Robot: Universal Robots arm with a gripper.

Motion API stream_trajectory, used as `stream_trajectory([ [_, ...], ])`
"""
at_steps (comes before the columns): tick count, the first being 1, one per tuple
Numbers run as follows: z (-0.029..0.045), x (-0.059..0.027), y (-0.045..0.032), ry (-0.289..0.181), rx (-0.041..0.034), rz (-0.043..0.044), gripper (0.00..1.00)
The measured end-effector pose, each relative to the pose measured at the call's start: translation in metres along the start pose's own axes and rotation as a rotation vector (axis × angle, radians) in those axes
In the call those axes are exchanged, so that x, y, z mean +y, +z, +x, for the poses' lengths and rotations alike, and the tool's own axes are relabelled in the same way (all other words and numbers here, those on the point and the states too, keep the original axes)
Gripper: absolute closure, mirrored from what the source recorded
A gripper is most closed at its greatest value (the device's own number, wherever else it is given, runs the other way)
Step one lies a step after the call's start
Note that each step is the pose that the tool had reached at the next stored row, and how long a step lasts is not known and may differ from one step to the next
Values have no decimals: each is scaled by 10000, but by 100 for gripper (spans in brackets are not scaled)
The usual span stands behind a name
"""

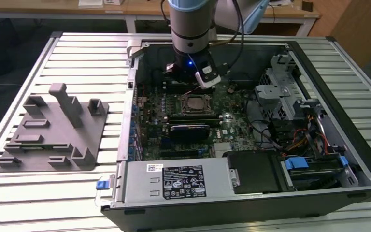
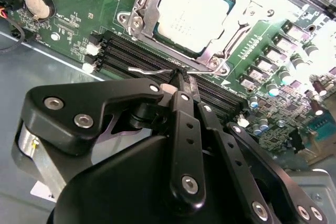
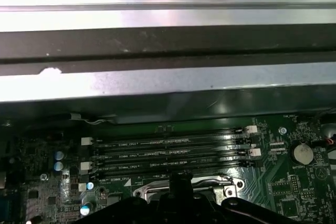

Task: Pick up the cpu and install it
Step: 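Install the first cpu locking lever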

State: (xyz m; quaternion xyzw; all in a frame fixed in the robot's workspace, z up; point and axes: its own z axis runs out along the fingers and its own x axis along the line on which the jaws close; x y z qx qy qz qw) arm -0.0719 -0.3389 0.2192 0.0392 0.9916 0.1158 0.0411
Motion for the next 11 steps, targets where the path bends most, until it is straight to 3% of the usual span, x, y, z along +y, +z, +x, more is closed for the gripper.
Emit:
stream_trajectory([
  [4, -1, -3, 15, -17, -171, -24, 89],
  [11, -22, -3, 30, 193, -361, -15, 89],
])
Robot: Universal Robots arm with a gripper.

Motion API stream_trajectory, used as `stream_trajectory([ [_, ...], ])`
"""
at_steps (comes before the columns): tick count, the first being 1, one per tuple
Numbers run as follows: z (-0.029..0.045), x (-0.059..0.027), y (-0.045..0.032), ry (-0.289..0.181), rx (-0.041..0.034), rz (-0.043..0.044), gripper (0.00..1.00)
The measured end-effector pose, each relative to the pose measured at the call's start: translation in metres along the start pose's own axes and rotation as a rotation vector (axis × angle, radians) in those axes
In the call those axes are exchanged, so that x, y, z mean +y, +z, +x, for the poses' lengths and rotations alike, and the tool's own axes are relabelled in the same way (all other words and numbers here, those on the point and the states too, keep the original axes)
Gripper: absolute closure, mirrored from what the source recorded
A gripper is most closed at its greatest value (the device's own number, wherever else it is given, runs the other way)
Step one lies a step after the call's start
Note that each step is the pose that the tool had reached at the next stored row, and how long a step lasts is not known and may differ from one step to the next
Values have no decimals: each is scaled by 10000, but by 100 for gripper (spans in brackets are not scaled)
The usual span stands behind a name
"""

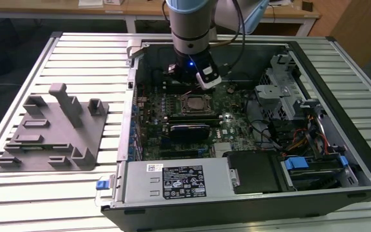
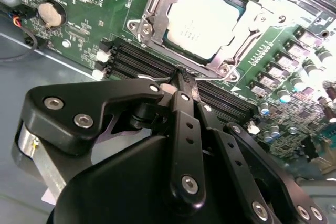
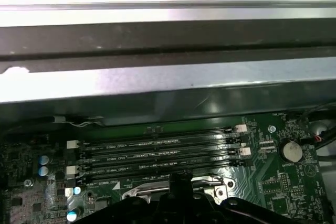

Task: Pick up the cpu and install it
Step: 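Install the first cpu locking lever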

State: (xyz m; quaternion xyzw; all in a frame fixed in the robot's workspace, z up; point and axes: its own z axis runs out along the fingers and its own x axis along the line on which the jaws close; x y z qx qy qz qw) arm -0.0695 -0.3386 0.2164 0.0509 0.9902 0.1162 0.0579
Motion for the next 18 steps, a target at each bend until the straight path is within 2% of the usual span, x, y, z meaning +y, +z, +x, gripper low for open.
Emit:
stream_trajectory([
  [3, -8, 1, 6, 61, -56, 3, 89],
  [11, 0, 2, 6, 83, -64, 9, 89],
  [15, 2, 1, 9, 337, -202, 29, 89],
  [18, 3, -1, 15, 621, -390, 48, 89],
])
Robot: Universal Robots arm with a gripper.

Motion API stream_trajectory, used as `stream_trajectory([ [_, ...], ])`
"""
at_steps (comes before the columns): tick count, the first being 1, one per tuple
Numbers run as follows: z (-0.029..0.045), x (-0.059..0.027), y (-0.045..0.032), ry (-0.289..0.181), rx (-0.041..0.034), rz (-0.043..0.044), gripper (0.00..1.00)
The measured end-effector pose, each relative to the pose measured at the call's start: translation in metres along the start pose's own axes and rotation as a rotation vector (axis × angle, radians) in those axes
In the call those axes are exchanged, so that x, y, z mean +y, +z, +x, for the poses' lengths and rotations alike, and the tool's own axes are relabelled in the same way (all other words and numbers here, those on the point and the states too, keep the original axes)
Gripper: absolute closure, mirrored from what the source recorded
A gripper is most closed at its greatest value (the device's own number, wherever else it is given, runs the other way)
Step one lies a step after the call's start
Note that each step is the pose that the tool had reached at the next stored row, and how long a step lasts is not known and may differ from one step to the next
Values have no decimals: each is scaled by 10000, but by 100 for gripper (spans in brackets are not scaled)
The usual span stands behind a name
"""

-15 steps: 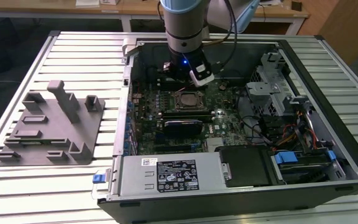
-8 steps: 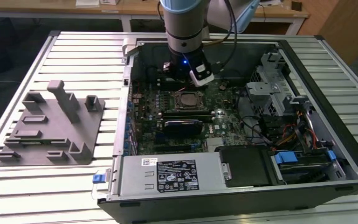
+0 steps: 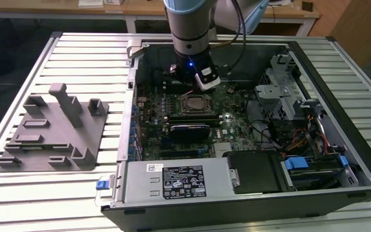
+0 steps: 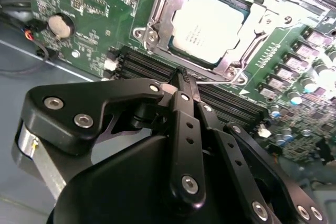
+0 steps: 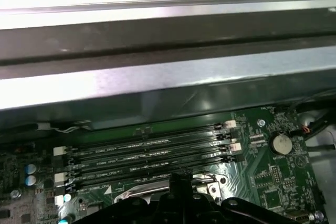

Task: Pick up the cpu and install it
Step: 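Install the first cpu locking lever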

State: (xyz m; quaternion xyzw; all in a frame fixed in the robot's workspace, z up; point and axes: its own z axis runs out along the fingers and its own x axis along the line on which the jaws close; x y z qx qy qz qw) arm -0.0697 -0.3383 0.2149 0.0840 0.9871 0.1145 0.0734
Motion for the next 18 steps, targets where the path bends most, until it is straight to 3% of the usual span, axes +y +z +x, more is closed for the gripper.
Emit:
stream_trajectory([
  [4, 3, -5, 22, 413, -153, 46, 89],
  [11, 11, -3, 68, 1052, -313, 131, 89],
  [18, 18, 29, 82, 1504, -426, 192, 89],
])
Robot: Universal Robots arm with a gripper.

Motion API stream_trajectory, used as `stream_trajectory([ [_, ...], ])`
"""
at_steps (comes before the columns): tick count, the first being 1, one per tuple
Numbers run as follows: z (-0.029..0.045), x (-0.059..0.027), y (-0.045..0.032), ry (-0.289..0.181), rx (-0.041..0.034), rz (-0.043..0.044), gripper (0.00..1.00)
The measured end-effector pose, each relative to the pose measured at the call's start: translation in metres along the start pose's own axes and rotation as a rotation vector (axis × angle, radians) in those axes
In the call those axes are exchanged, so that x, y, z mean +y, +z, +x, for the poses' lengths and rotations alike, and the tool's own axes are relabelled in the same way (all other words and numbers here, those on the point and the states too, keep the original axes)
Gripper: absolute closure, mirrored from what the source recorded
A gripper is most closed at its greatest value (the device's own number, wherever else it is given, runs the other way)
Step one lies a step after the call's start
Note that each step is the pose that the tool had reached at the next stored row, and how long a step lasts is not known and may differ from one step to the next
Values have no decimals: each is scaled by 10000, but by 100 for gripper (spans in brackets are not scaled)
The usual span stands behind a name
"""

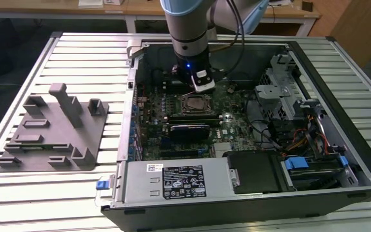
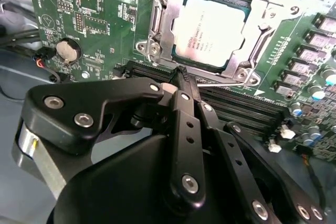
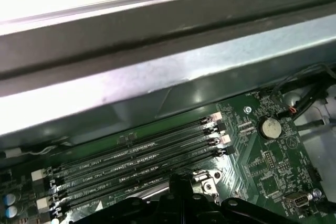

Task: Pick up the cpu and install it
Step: 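Install the first cpu locking lever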

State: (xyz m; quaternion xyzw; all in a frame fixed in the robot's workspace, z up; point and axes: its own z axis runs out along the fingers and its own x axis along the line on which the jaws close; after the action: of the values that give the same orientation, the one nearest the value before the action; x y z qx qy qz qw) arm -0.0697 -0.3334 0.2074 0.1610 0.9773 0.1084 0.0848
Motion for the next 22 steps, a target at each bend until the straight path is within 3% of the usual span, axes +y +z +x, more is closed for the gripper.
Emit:
stream_trajectory([
  [8, 13, 31, 15, 682, -170, 94, 89],
  [22, 41, 101, 42, 1166, -290, 158, 89],
])
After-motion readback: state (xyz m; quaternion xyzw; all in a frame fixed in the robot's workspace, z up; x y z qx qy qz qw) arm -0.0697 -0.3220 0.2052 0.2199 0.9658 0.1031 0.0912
